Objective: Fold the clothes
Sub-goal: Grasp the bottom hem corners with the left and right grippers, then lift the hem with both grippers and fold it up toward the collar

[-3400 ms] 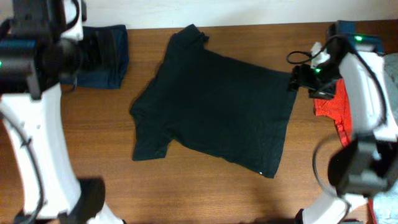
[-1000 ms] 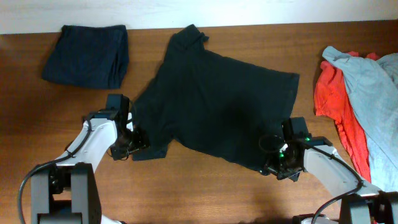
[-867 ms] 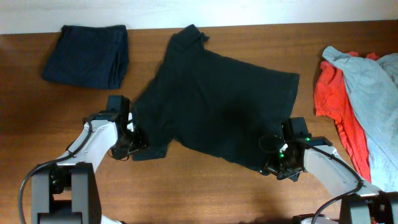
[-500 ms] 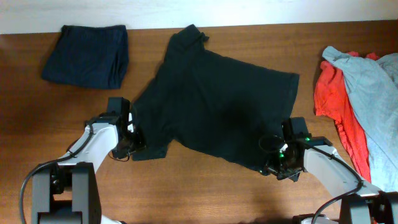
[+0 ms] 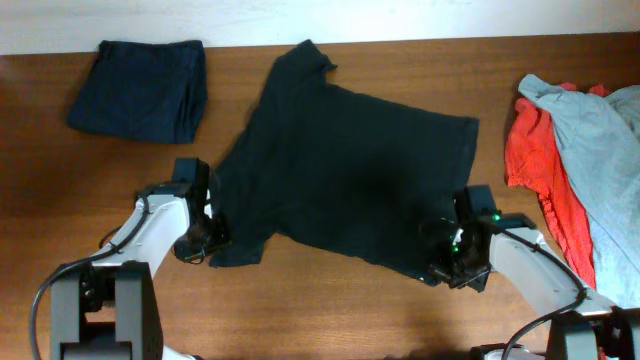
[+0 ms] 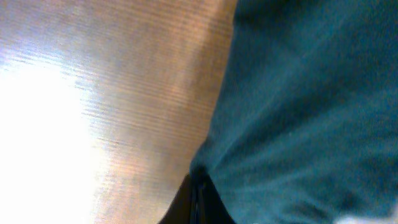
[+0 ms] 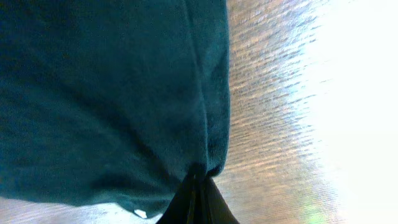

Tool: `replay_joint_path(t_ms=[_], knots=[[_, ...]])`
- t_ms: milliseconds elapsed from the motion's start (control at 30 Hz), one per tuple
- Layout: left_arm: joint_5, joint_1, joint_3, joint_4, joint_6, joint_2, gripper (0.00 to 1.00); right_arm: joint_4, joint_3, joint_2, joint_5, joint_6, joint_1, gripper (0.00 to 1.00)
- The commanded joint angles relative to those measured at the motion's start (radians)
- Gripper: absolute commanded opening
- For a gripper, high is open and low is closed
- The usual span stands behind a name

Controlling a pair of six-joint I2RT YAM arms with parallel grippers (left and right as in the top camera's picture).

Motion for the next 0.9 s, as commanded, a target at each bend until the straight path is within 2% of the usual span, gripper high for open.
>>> replay_joint_path(t_ms=[0,333,567,700,867], knots=[[-0.040,0.003,0.082,-0.054,0.009,-0.011,0.01,-0.043,0.074,0.003,0.054,-0.016,0.002,0.04],[-0.043,-0.004,0.160,-0.236,0.009,-0.011,0.00,-0.180,0.160,0.003,0.095,-0.051,0.002,0.04],[-0.051,-0.042,0.306,-0.327,0.009,-0.011,0.00,-0.235,0.270,0.003,0.105,-0.077,0.002,0.04],[-0.122,-0.078,0.369,-0.280,0.009,-0.011,0.01,-0.208,0.278,0.003,0.106,-0.077,-0.048,0.04],[-0.127,-0.082,0.381,-0.164,0.009,-0.011,0.01,-0.167,0.280,0.003,0.089,-0.108,-0.135,0.04]])
